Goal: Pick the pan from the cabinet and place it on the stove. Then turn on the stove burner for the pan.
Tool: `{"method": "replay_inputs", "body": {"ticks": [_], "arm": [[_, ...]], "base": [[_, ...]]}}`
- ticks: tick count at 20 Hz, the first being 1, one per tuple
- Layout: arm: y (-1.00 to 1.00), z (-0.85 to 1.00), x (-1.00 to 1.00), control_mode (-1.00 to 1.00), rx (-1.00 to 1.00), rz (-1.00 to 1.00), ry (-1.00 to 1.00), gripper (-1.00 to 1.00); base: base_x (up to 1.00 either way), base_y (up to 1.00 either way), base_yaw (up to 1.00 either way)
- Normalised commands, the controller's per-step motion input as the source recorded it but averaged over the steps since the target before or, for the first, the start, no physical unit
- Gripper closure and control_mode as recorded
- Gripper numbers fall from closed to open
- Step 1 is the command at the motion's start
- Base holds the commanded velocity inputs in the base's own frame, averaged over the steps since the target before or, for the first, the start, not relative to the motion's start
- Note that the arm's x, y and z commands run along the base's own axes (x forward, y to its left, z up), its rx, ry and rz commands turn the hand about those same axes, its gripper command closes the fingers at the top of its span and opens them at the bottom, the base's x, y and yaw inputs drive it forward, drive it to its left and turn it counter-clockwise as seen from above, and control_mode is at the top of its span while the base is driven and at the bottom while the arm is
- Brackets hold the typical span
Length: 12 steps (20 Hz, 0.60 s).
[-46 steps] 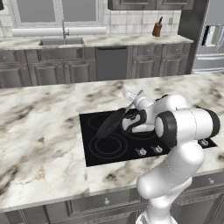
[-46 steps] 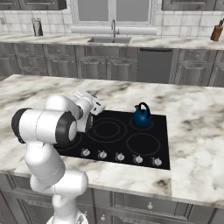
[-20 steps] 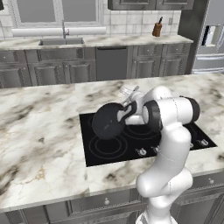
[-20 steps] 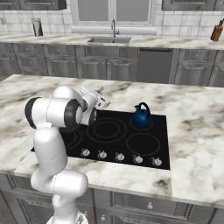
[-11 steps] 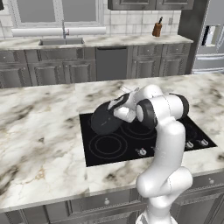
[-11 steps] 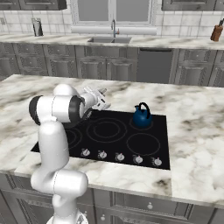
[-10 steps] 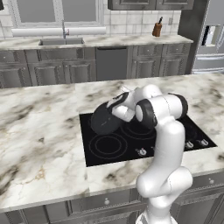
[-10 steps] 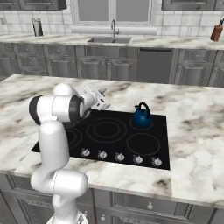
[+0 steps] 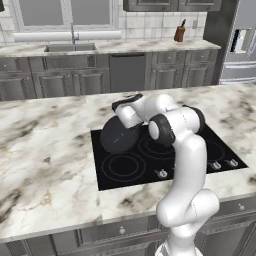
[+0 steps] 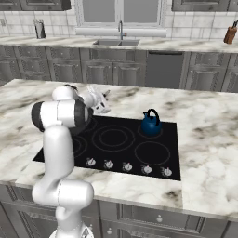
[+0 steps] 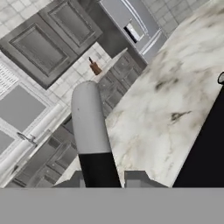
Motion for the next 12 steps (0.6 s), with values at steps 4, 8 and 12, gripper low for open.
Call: {"method": "replay_inputs", "body": {"ticks": [4,8,12], "arm": [[0.33,-0.46,0.1,-1.0,0.13,-0.18,-0.15,1.0],[0.31,-0.44,0.03,-1.0,0.11,-0.18,-0.13,1.0],[0.11,-0.39,0.0,-1.0,0.09,-0.16,-0.07,1.0]], "base": [[0.0,0.0,0.0],[0.0,0.0,0.0],[0.0,0.0,0.0]]}}
